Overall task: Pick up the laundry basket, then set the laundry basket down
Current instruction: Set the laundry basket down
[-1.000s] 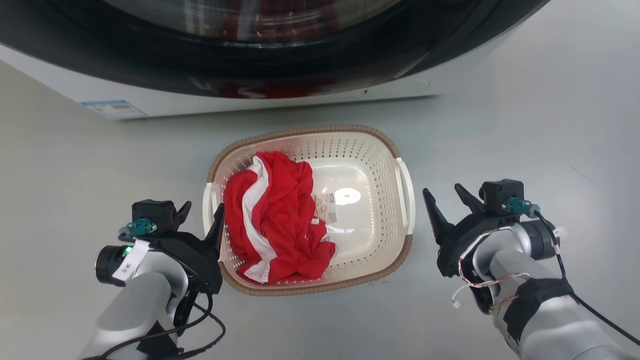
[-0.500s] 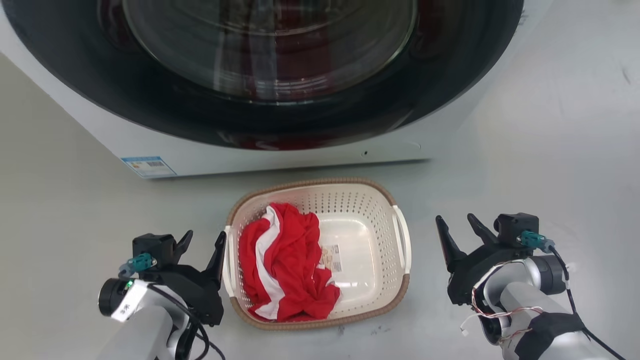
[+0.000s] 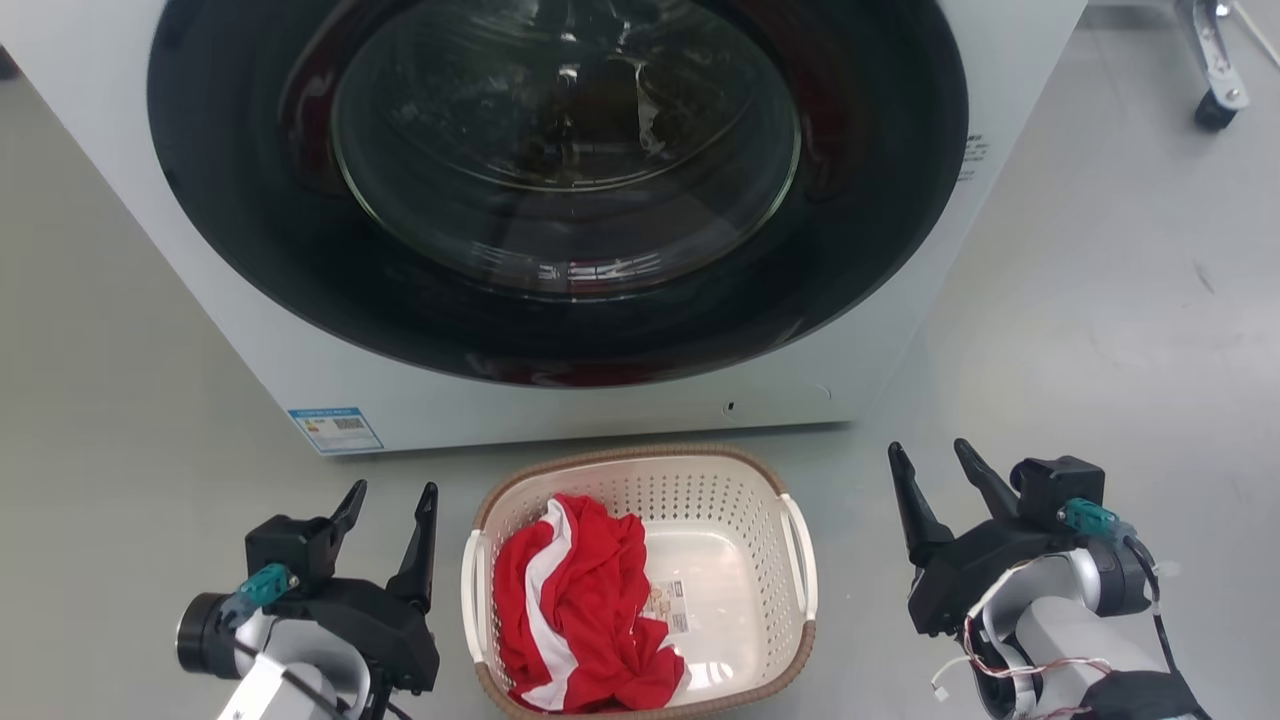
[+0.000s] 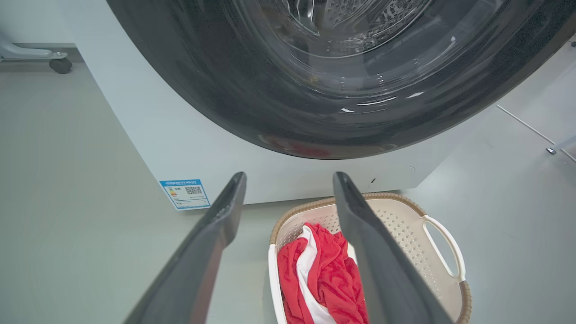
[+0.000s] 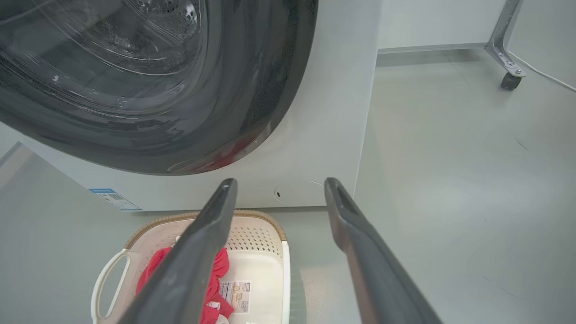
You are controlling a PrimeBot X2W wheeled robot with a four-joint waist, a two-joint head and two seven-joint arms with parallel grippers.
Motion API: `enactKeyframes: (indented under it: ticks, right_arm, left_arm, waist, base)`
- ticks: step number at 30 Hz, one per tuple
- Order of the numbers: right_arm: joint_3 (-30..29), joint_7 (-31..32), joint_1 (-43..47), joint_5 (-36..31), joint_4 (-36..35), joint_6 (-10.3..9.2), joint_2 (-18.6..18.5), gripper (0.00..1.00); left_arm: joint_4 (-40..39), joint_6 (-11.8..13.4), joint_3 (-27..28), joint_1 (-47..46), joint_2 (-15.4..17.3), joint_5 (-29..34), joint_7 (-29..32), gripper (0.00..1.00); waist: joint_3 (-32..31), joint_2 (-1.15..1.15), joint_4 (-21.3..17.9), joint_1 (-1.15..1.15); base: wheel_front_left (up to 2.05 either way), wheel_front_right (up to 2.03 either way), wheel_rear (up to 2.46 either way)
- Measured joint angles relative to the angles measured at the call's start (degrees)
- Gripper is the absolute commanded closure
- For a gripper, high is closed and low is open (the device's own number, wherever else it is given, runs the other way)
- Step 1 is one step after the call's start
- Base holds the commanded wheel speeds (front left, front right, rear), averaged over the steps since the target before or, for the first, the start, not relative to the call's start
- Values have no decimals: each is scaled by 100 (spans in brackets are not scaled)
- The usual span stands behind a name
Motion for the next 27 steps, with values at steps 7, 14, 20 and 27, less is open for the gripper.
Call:
enactKeyframes:
  ticks: [7, 14, 20, 27]
  right_arm:
    - [-190, 1, 512, -302, -755, -145, -189, 0]
    - [-321, 0, 1131, -638, -1503, -258, -283, 0]
    - [-592, 0, 1840, -876, -2269, -355, -478, 0]
    - [-872, 0, 2415, -1135, -3036, -401, -535, 0]
  left_arm:
    - [-1059, 324, 202, 639, 132, 242, -1, 0]
    - [-2016, 546, 400, 1455, 227, 519, -1, 0]
    - [-2829, 654, 542, 2189, 223, 814, -1, 0]
    - [-3398, 708, 762, 2718, 169, 956, -1, 0]
  waist:
    - [-369, 0, -24, 0]
    - [-700, 0, -58, 0]
    - [-1006, 0, -87, 0]
    - [-1209, 0, -54, 0]
  base:
    - [0, 0, 0]
    - [0, 0, 0]
    - [0, 0, 0]
    - [0, 0, 0]
